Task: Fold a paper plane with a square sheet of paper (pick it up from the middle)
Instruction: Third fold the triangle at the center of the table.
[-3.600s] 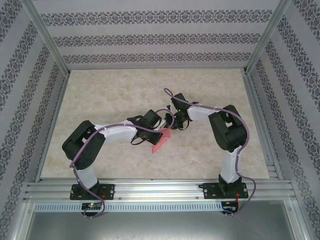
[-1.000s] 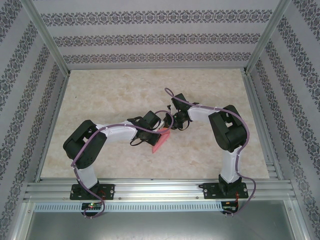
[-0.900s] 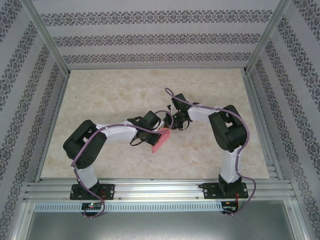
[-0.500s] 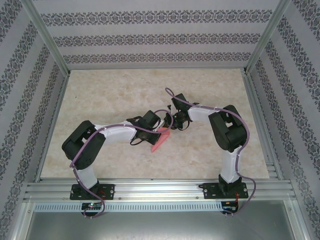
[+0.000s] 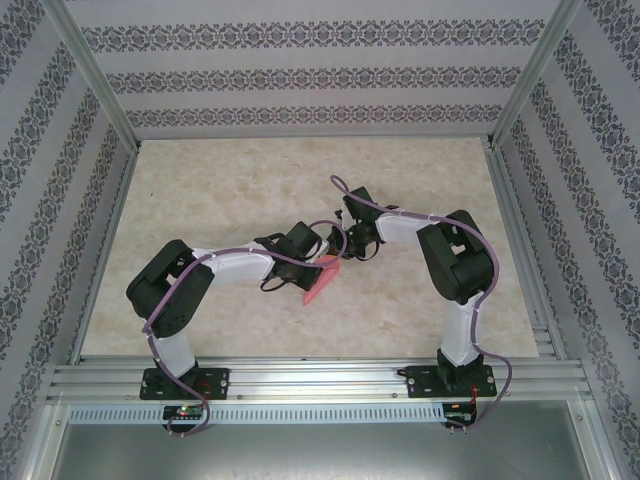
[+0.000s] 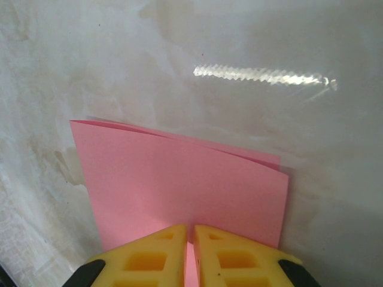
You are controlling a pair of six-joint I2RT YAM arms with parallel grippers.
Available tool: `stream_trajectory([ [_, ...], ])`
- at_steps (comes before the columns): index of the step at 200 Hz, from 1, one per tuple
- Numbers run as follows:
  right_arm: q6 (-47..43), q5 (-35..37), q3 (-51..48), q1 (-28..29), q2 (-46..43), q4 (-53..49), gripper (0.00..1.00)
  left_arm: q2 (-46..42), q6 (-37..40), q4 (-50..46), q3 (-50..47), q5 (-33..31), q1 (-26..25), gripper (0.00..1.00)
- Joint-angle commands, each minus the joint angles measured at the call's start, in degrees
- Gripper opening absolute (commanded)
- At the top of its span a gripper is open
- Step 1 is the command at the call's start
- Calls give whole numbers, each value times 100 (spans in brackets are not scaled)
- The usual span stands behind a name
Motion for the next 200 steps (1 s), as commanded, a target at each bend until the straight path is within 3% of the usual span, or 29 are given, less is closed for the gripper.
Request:
stream_trajectory([
  [1,17,202,-58,-19,153,-96,14,-266,-251,145,-333,-169,77,6],
  [105,109,79,-103,-39,28,22,15,193,-78,6,74,2,77,6],
  [162,743,2,-848,-546,-1301,843,22,48,-131,155,-231,62,77,6],
  [200,1453,-225,-2025,-392,-2132,1884,14,63,-100,127,-186,61,77,6],
])
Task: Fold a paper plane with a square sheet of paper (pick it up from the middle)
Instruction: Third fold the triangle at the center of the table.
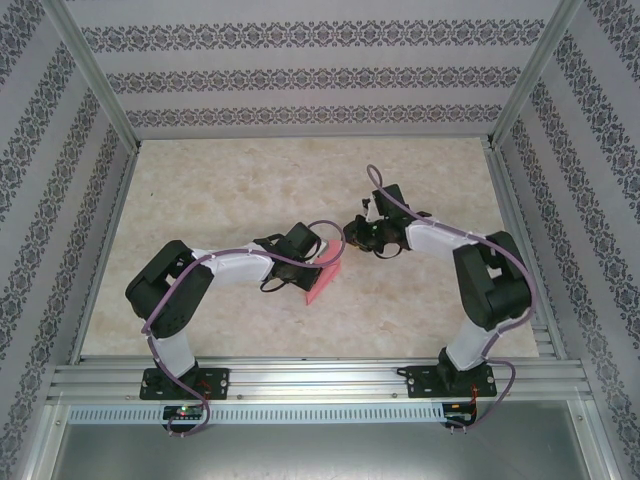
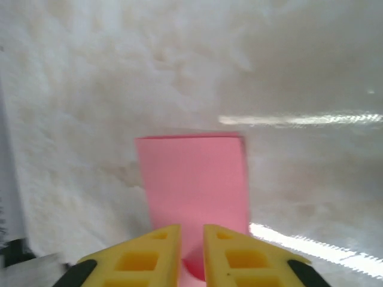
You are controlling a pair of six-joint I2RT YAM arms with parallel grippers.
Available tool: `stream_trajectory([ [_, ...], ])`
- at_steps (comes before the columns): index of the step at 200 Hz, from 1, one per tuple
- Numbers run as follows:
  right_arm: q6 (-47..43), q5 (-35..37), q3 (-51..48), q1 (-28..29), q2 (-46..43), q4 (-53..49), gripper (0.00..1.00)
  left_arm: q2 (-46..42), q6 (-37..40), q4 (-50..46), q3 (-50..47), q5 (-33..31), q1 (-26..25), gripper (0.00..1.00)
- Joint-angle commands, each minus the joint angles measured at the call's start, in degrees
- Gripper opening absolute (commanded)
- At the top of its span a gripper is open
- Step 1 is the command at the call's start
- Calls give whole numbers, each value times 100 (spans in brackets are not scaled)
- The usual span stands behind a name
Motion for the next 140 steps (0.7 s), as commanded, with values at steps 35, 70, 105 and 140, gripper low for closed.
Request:
stream_trajectory([
  [35,1311,-252,-1474,641,-658,1788,9,95,9,5,-95,54,77,6],
  [70,1480,-118,-1502,1047,-489,2014,8,99,59,-61,-45,45,77,6],
  [105,1482,-87,-1366,1151,-156,1969,8,132,86,-118,35,32,77,6],
  [140,1467,-172,-1330,1148,173,2161,8,132,89,-116,29,35,77,6],
])
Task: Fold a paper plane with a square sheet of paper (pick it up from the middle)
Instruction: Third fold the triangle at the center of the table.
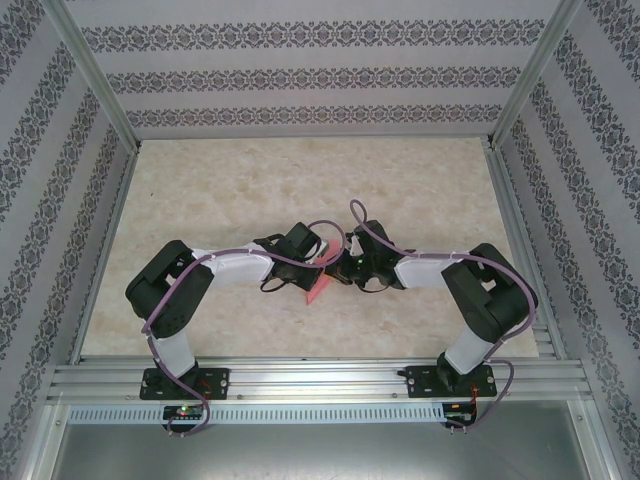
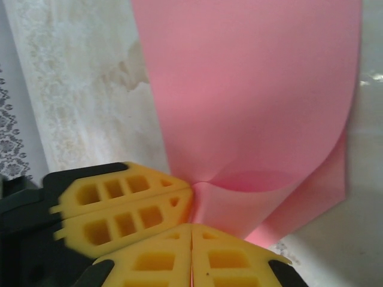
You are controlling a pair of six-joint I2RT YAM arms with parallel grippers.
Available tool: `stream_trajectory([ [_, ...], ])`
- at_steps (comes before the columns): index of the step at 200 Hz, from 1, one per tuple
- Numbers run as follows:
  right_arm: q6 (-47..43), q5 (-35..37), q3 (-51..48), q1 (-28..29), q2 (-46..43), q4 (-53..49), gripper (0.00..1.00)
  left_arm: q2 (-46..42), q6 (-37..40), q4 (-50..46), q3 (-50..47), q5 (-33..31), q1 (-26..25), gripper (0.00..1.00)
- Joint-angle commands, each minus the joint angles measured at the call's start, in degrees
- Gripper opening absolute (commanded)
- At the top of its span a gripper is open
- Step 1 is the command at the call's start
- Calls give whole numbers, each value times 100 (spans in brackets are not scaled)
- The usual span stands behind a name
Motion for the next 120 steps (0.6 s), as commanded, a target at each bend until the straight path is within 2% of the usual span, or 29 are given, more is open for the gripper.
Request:
stream_trajectory([
  [1,25,-32,163,44,210,277,8,129,79,-124,27,32,77,6],
  [120,-317,493,-35,34,702,-255,9,116,108,-235,36,-204,77,5],
])
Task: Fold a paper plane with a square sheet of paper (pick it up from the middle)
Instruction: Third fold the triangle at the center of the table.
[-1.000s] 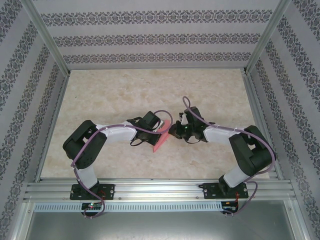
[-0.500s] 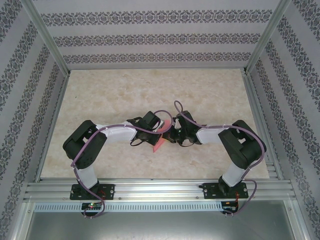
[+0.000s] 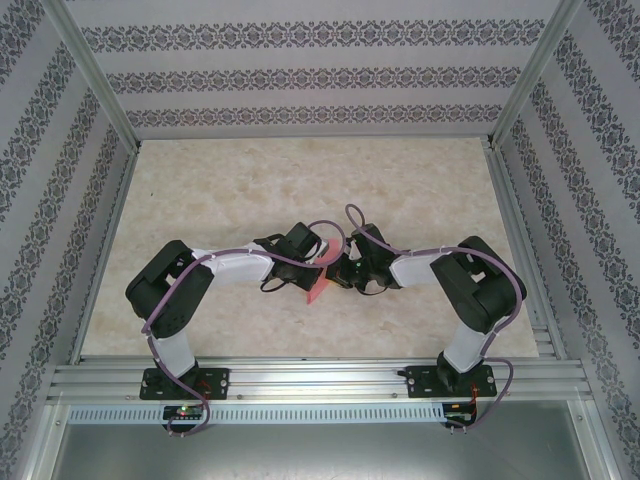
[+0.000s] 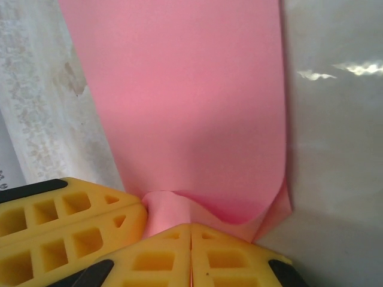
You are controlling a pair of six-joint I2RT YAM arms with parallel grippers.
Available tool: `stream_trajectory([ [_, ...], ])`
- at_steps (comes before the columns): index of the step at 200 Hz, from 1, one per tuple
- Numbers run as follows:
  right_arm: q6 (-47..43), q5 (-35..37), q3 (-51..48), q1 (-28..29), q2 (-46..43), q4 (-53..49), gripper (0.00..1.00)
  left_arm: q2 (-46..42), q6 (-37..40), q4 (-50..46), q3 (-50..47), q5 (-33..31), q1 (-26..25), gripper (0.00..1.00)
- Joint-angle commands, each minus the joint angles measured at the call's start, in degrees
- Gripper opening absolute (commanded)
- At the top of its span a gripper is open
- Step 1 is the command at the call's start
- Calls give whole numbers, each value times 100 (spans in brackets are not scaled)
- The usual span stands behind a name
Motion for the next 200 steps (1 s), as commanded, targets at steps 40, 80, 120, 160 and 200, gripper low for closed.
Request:
stream_trajectory([
  [40,-238,461,-38,45,270,-392,9,87,40,-249,57,-310,80,5],
  [80,-383,568,83,39,206,-697,9,-46,62,-299,140,-498,78,5],
  [120,-385,591,77,30,245,-706,9,-25,2,-203,100,-516,77,5],
  [160,-393,570,103,43,262,-724,9,-106,-8,-95,84,-622,81,6],
  [200,-395,554,120,42,290,-724,9,46,183,-272,355,-444,81,6],
])
